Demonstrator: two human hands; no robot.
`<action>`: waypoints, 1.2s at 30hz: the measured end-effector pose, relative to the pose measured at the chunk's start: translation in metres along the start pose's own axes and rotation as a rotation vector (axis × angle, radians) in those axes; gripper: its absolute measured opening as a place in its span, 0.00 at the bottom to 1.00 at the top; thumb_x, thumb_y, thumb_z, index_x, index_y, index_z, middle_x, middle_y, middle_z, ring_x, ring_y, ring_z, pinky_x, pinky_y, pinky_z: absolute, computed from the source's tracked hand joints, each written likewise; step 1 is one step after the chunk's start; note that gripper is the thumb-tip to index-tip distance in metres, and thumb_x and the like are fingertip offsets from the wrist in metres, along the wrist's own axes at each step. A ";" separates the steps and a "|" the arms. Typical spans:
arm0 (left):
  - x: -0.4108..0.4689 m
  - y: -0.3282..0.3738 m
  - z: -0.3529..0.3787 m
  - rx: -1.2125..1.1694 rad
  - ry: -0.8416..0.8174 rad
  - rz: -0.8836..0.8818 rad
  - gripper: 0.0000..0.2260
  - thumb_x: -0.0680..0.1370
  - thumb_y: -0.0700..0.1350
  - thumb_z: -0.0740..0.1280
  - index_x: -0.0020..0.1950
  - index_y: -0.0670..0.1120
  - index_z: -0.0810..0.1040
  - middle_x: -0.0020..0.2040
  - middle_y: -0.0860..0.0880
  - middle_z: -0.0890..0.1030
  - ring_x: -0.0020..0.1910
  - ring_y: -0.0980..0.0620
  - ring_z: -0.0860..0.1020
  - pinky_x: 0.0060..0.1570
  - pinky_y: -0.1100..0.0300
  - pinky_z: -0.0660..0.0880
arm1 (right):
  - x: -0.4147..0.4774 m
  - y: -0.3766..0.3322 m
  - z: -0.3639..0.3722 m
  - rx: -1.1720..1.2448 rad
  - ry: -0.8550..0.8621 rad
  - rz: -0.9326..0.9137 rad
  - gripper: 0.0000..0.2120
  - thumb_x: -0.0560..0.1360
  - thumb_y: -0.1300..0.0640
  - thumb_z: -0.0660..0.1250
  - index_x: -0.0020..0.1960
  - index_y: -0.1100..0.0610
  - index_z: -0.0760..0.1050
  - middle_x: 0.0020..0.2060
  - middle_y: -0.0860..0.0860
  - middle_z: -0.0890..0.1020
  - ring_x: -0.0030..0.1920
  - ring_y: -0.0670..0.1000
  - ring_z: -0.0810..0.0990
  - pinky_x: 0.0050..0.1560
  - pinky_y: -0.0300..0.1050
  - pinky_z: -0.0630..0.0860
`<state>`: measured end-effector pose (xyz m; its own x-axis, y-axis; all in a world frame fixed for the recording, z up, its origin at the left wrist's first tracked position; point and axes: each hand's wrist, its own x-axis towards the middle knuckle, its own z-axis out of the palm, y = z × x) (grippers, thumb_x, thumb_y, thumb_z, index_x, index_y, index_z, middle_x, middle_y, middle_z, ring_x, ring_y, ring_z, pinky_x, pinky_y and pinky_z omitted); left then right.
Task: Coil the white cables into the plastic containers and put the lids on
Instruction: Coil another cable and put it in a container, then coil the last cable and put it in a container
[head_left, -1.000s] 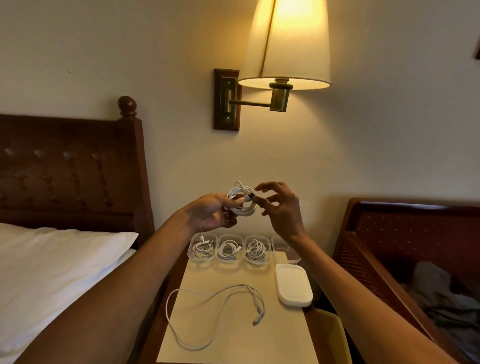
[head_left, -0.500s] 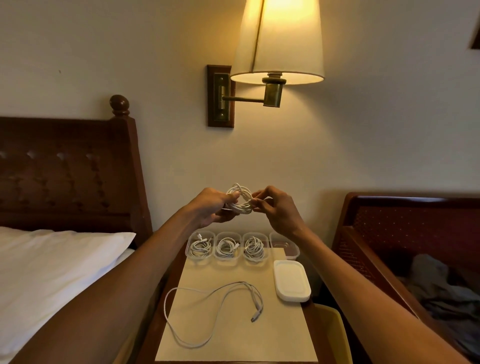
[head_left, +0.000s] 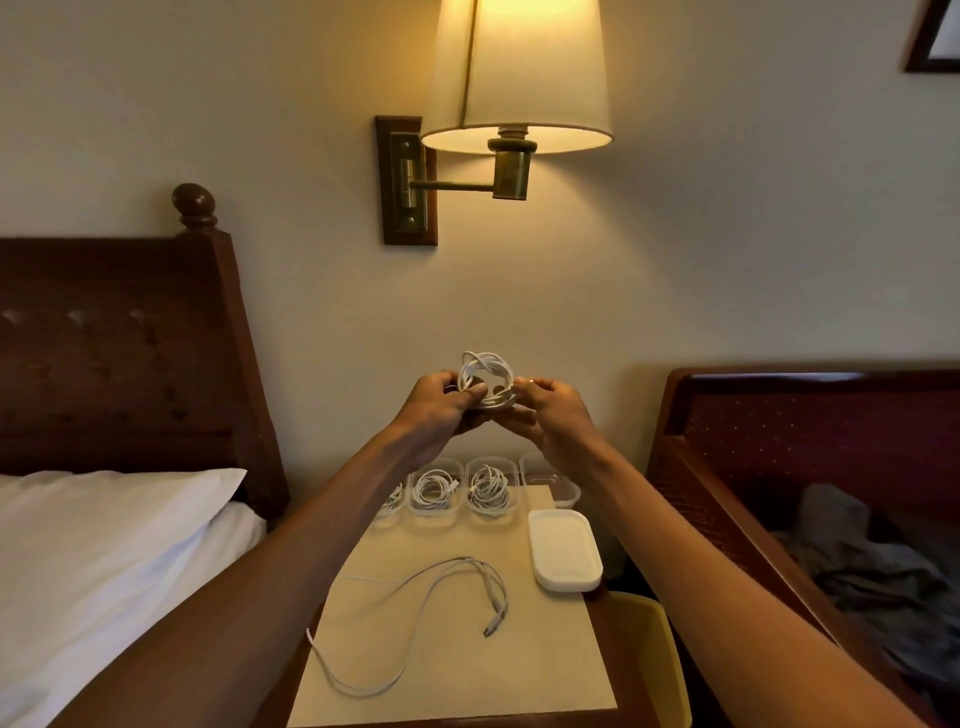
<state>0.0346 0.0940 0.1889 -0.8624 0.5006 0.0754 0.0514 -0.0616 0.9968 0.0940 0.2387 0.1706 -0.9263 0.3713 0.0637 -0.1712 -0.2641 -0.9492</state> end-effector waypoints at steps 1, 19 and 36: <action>0.000 -0.003 0.005 0.001 0.001 -0.011 0.04 0.81 0.37 0.64 0.54 0.40 0.78 0.47 0.42 0.81 0.45 0.48 0.81 0.43 0.60 0.81 | 0.001 0.002 -0.002 0.012 0.048 -0.016 0.13 0.81 0.60 0.61 0.62 0.68 0.69 0.54 0.65 0.80 0.50 0.59 0.83 0.47 0.49 0.83; 0.076 -0.162 -0.002 0.883 -0.029 0.047 0.07 0.76 0.42 0.70 0.53 0.49 0.82 0.48 0.51 0.82 0.49 0.50 0.81 0.49 0.56 0.77 | 0.087 0.142 -0.145 -0.612 0.536 0.121 0.15 0.83 0.54 0.59 0.64 0.61 0.73 0.56 0.55 0.80 0.47 0.48 0.76 0.37 0.36 0.69; 0.137 -0.270 -0.009 0.916 -0.056 0.182 0.10 0.78 0.41 0.68 0.58 0.51 0.80 0.63 0.50 0.75 0.59 0.49 0.74 0.60 0.51 0.73 | 0.212 0.220 -0.177 -1.254 0.207 0.103 0.13 0.80 0.56 0.63 0.57 0.63 0.79 0.54 0.60 0.81 0.55 0.61 0.78 0.56 0.56 0.76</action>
<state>-0.1026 0.1713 -0.0705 -0.7778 0.5926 0.2093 0.5805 0.5498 0.6006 -0.0805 0.4171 -0.0798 -0.8278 0.5602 0.0309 0.4357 0.6767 -0.5935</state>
